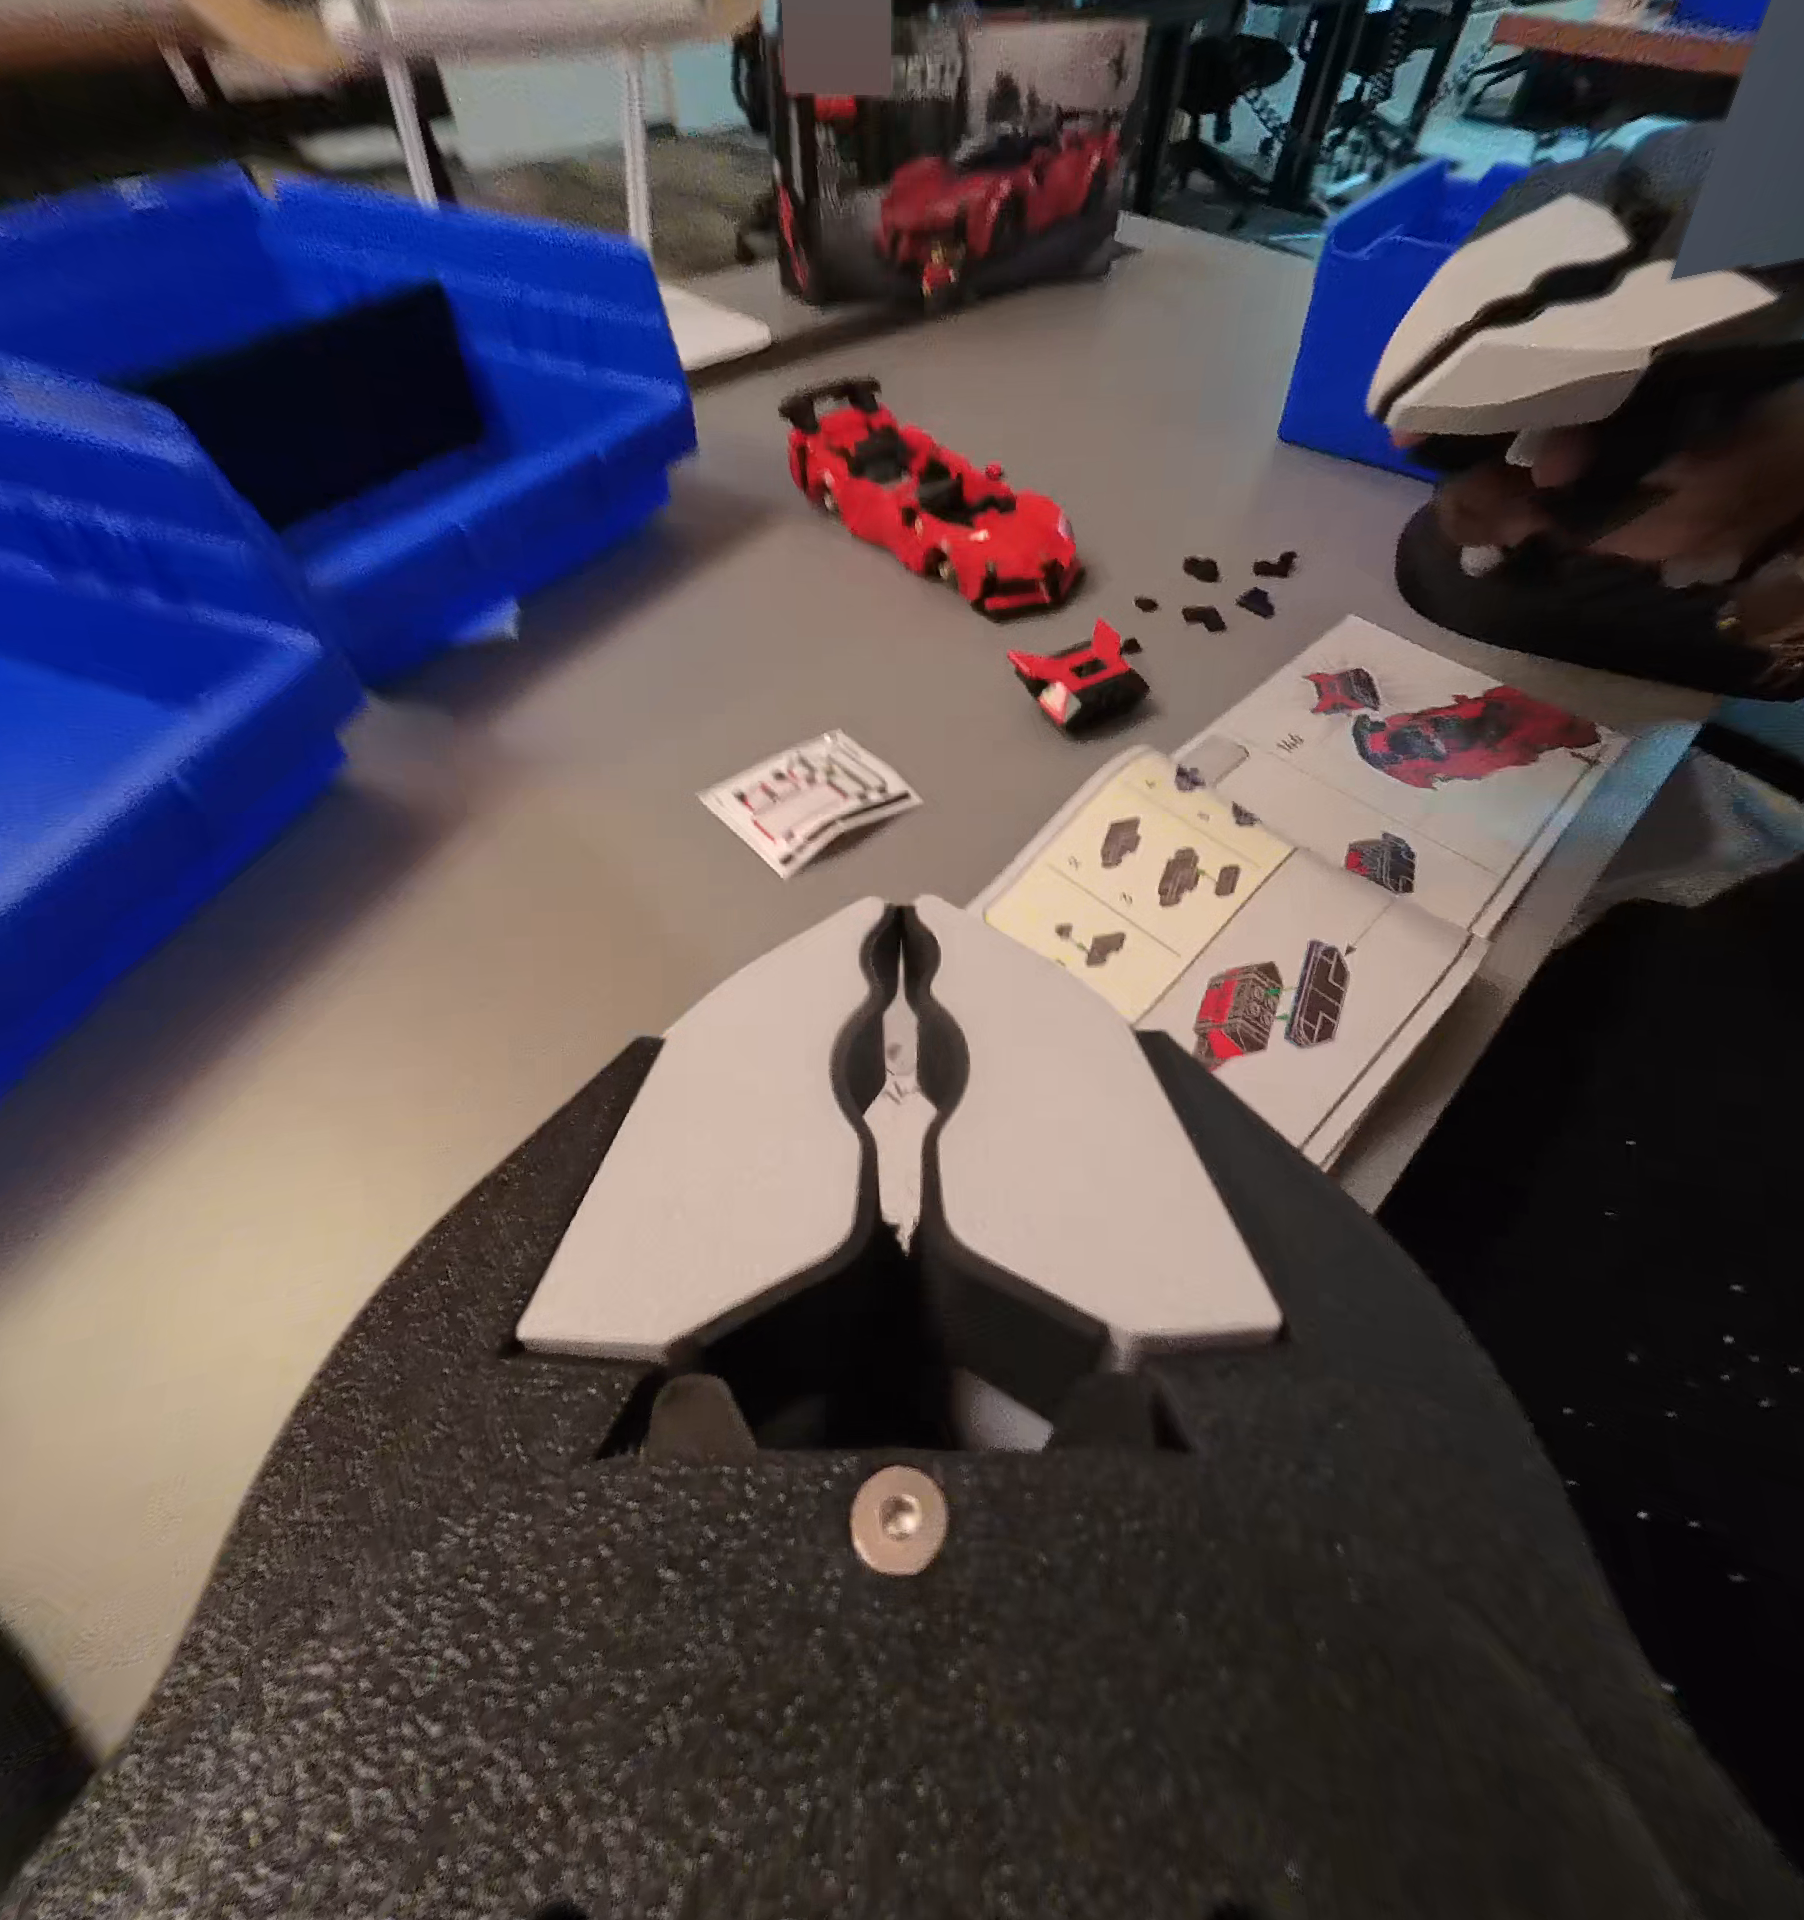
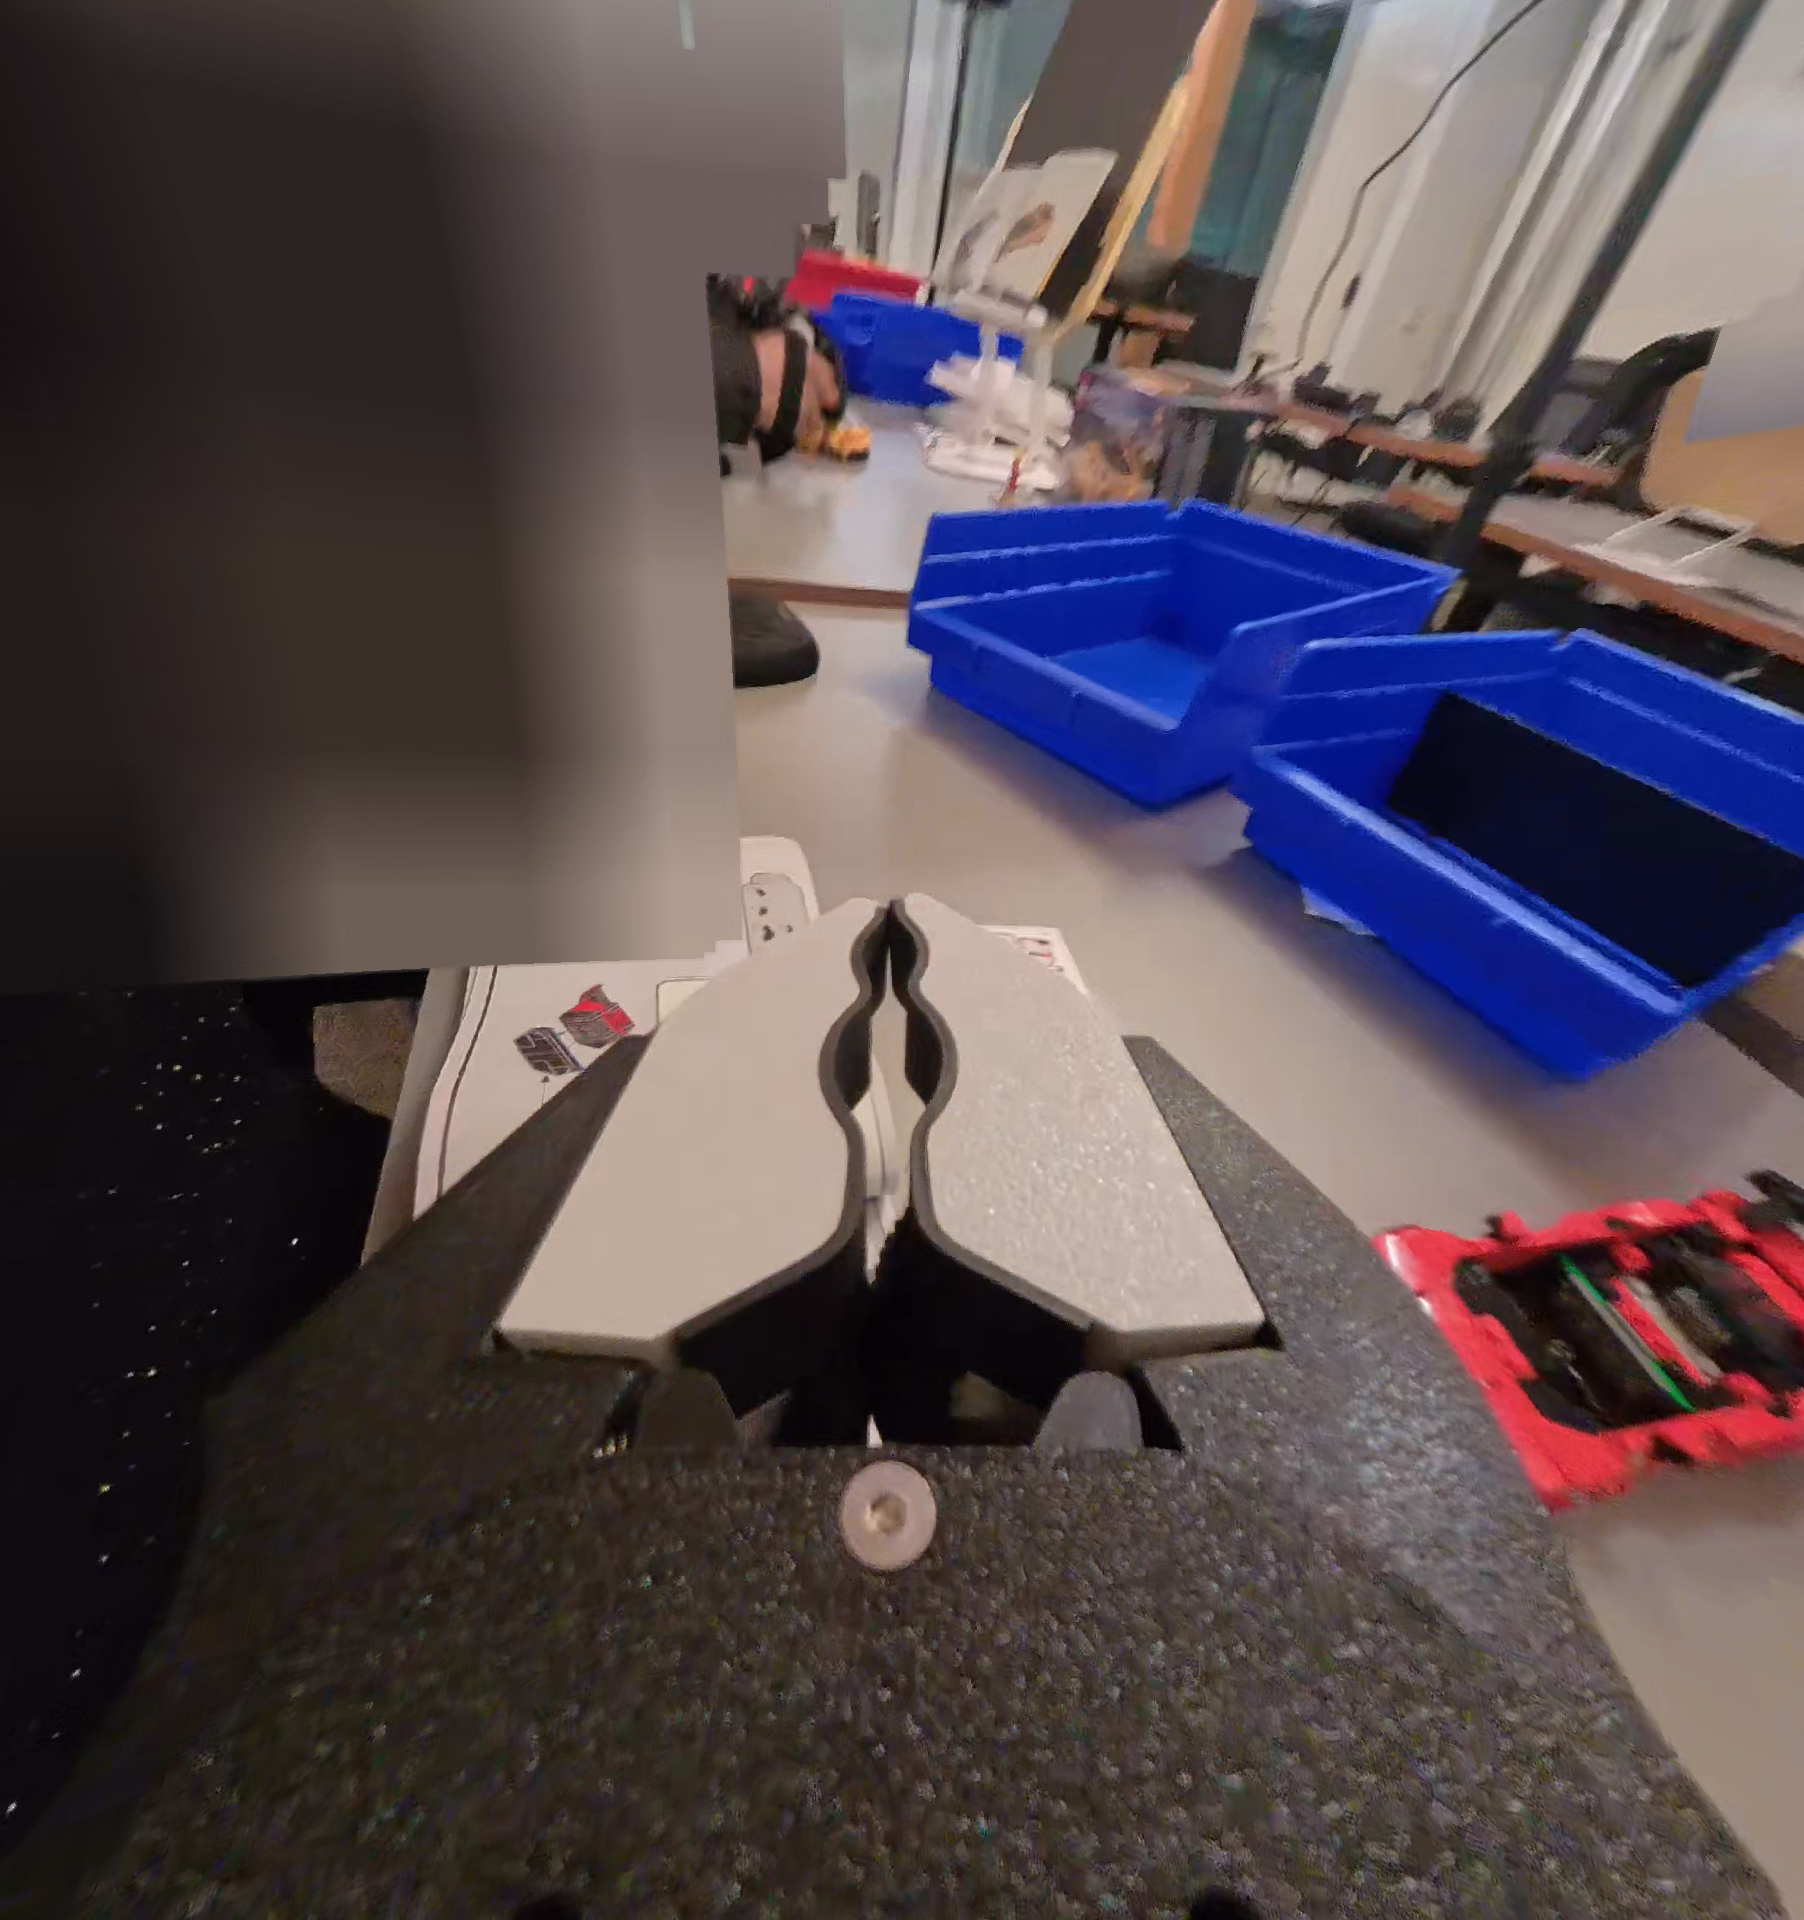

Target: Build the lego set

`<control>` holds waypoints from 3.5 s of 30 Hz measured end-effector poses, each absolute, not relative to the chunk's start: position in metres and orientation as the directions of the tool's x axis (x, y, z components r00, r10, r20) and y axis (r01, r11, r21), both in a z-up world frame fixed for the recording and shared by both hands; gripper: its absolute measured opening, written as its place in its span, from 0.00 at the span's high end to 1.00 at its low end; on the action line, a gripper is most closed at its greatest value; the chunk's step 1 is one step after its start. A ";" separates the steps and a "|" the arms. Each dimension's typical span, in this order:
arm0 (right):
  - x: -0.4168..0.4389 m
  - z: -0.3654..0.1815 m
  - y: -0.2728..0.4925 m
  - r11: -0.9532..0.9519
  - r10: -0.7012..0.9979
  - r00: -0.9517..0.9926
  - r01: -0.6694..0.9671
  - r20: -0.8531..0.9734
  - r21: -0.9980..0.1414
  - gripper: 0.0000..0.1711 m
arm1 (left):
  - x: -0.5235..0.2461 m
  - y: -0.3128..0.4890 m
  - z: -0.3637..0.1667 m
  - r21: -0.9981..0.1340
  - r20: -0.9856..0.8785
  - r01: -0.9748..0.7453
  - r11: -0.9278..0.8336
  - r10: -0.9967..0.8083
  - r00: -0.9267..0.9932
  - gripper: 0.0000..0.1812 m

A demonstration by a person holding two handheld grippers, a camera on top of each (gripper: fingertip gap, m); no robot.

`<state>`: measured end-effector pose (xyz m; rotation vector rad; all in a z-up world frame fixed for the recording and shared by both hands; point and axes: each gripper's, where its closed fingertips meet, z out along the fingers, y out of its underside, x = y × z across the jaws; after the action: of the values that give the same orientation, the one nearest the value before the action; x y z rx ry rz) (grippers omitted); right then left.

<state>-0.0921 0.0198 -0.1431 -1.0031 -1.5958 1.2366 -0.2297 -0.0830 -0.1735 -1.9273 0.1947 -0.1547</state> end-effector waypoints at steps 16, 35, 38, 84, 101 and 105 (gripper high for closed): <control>-0.144 -0.186 0.011 0.246 0.923 -0.368 0.338 0.113 -0.908 1.00 | -0.232 -0.074 -0.242 -0.845 0.199 -0.004 -0.534 -0.321 0.926 1.00; 0.080 -0.109 0.110 0.059 0.966 0.176 0.569 0.192 -0.820 0.71 | -0.227 -0.078 -0.236 -0.862 0.255 0.038 -0.506 -0.368 0.894 1.00; 0.165 -0.100 0.139 -0.059 0.880 0.397 0.638 0.262 -0.768 0.56 | -0.229 -0.079 -0.232 -0.878 0.245 0.048 -0.477 -0.360 0.900 1.00; 0.344 -0.273 0.291 -0.733 0.563 0.790 0.614 0.243 -0.294 0.93 | -0.238 -0.073 -0.262 -0.734 0.383 0.136 -0.666 -0.240 0.892 1.00; 0.342 -0.263 0.307 -0.537 0.665 0.567 0.816 0.487 -0.216 1.00 | -0.233 -0.075 -0.258 -0.730 0.436 0.152 -0.667 -0.282 0.855 1.00; 0.339 -0.273 0.296 -0.568 0.697 0.598 0.797 0.396 -0.205 1.00 | -0.233 -0.075 -0.256 -0.742 0.425 0.149 -0.654 -0.287 0.858 1.00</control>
<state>0.3393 0.2955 -0.2726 -2.4661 -1.2039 -0.3854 -0.2330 -0.0749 -0.2561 -2.1878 0.0993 -0.6614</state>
